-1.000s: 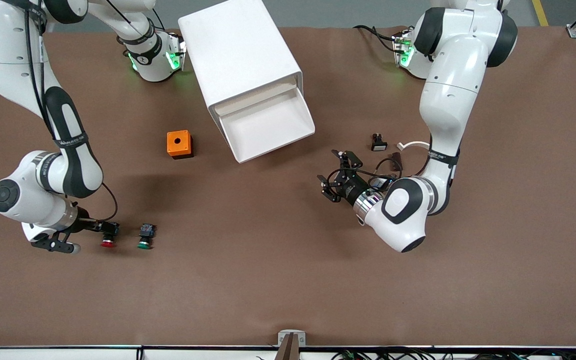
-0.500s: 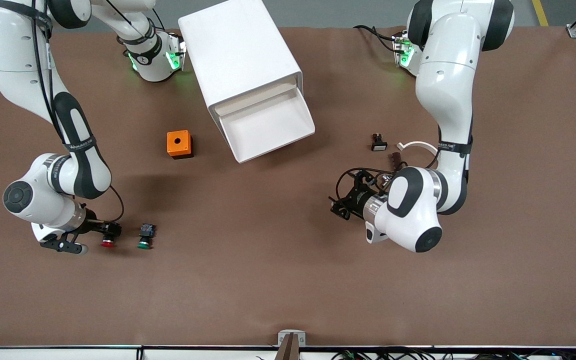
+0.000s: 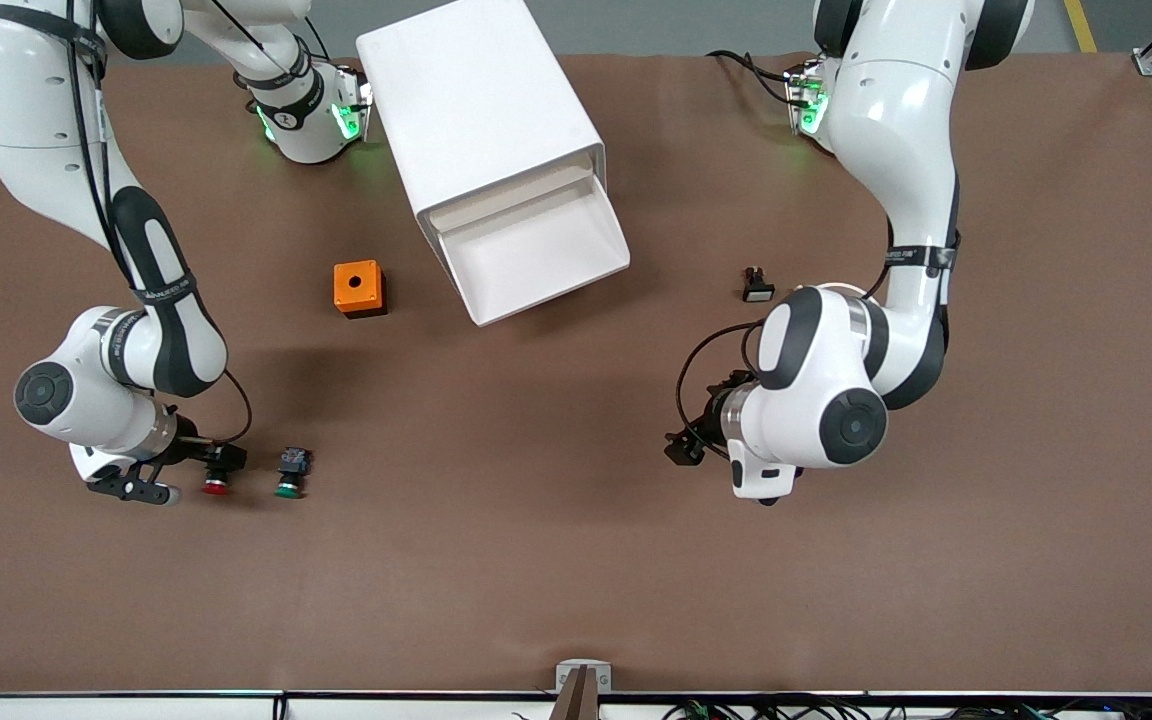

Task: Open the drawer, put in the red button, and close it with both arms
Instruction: 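Lower the right gripper onto the red button while the left gripper withdraws, then close the right gripper on the red button and lift it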

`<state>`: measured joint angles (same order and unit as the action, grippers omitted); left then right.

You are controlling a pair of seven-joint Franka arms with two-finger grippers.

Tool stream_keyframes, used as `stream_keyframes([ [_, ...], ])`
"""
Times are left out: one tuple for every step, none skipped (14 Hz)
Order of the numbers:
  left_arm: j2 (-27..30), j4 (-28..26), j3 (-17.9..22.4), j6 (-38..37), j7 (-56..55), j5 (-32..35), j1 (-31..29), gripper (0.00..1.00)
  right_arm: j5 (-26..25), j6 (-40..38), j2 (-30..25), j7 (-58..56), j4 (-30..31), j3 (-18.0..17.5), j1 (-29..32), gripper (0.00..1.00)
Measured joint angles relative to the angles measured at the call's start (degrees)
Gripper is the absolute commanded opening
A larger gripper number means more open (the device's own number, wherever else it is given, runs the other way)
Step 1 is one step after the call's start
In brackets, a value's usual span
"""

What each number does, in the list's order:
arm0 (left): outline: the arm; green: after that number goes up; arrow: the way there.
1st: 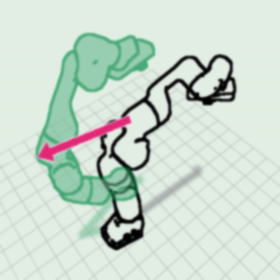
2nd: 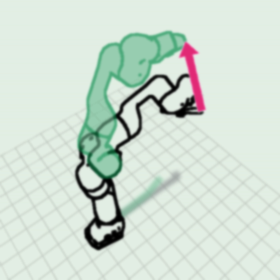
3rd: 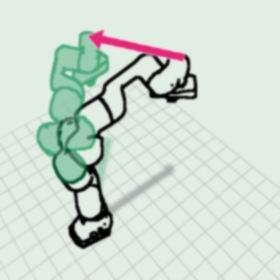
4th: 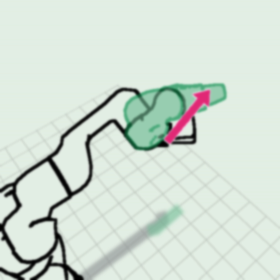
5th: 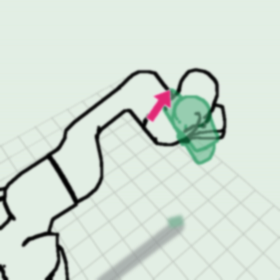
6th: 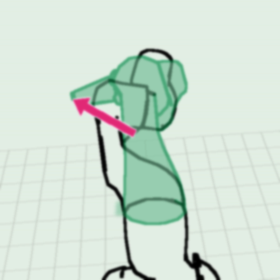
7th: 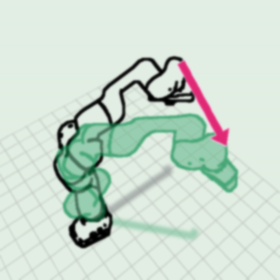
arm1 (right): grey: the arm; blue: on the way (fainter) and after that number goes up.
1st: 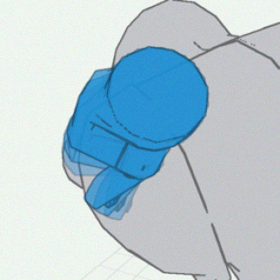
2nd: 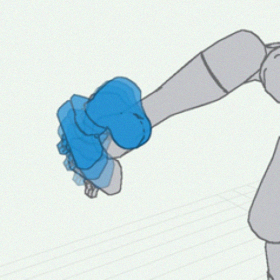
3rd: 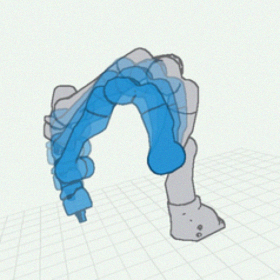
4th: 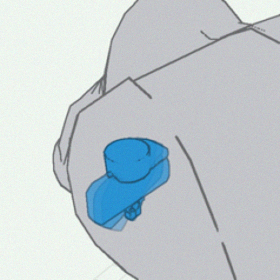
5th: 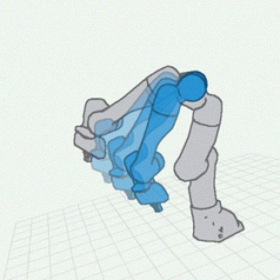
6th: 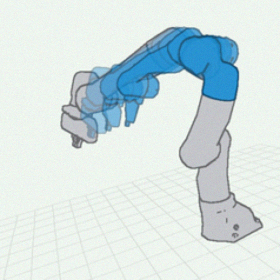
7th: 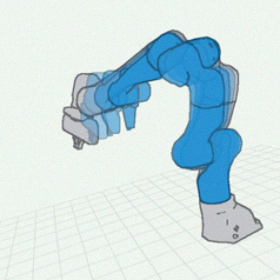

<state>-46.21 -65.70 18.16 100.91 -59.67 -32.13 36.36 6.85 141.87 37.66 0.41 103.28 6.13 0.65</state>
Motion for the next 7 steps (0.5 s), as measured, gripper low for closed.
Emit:
stream_keyframes([
  [0.87,0.02,0.00,0.89,0.00,1.74,0.60,0.99,0.00,0.08,0.06,0.00,0.04,0.00,-0.03,1.00],
  [1.85,0.04,0.01,1.25,0.00,3.03,0.99,0.99,0.00,0.14,0.11,0.00,0.06,-0.01,-0.05,1.00],
  [2.85,0.04,0.02,1.30,0.00,4.08,1.14,0.99,0.00,0.14,0.14,0.00,0.07,-0.03,-0.06,1.00],
  [3.78,0.03,0.03,1.30,0.00,5.22,1.15,0.99,0.00,0.15,0.17,0.00,0.10,-0.06,-0.08,1.00],
  [4.55,0.02,0.05,1.30,0.00,6.59,1.15,0.99,0.00,0.17,0.19,0.00,0.12,-0.09,-0.12,1.00],
  [5.05,-0.02,0.05,1.30,0.00,8.03,1.27,0.99,0.00,0.20,0.20,0.00,0.12,-0.13,-0.15,1.00],
  [5.28,-0.09,0.05,1.30,0.00,9.56,1.53,0.99,0.00,0.22,0.21,0.00,0.12,-0.17,-0.17,1.00],
])
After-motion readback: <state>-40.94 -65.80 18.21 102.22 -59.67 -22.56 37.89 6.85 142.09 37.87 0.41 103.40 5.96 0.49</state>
